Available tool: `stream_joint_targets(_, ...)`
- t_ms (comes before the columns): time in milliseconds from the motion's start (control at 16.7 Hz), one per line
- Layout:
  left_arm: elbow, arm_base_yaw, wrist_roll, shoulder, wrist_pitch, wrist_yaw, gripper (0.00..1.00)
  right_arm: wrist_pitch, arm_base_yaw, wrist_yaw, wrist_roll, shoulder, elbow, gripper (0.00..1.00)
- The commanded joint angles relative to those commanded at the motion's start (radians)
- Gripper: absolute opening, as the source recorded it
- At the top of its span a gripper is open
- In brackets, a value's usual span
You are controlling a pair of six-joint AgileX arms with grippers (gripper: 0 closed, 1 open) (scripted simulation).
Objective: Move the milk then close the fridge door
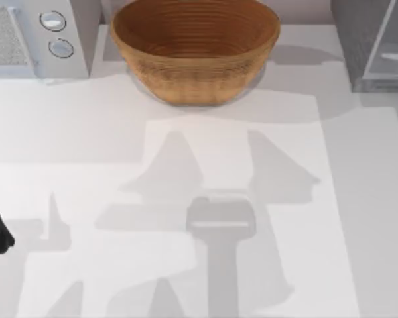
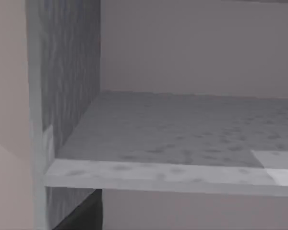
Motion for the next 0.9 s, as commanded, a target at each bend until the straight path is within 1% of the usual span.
stream_joint_targets(300, 0.0, 0.0, 0.0, 0.0, 0.0, 0.0, 1.0, -0.247, 0.046, 0.046, -0.001, -0.61, -0.314, 1.0)
stream_joint_targets(540, 0.0, 0.0, 0.0, 0.0, 0.0, 0.0, 1.0, -0.447, 0.083, 0.078, 0.005, -1.017, -0.564, 1.0)
stream_joint_targets(720, 0.0, 0.0, 0.0, 0.0, 0.0, 0.0, 1.0, -0.57, 0.106, 0.096, 0.01, -1.224, -0.716, 1.0)
stream_joint_targets(900, 0.0, 0.0, 0.0, 0.0, 0.0, 0.0, 1.0, -0.648, 0.12, 0.107, 0.014, -1.337, -0.812, 1.0)
